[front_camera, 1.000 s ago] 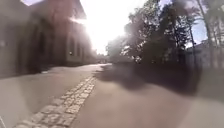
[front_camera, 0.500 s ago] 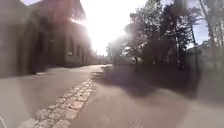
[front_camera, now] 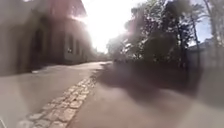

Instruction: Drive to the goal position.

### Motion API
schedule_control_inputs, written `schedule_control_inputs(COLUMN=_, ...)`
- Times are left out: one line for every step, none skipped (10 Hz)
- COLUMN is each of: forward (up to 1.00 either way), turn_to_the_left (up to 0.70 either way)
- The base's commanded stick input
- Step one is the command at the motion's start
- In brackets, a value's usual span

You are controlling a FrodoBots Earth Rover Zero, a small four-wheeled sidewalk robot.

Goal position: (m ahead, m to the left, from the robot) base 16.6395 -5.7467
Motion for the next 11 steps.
schedule_control_inputs(forward=0.85, turn_to_the_left=0.0)
schedule_control_inputs(forward=0.85, turn_to_the_left=0.0)
schedule_control_inputs(forward=0.85, turn_to_the_left=0.0)
schedule_control_inputs(forward=0.85, turn_to_the_left=0.0)
schedule_control_inputs(forward=0.85, turn_to_the_left=0.0)
schedule_control_inputs(forward=0.85, turn_to_the_left=0.0)
schedule_control_inputs(forward=0.85, turn_to_the_left=0.0)
schedule_control_inputs(forward=0.85, turn_to_the_left=0.0)
schedule_control_inputs(forward=0.85, turn_to_the_left=0.0)
schedule_control_inputs(forward=0.85, turn_to_the_left=0.0)
schedule_control_inputs(forward=0.85, turn_to_the_left=0.0)
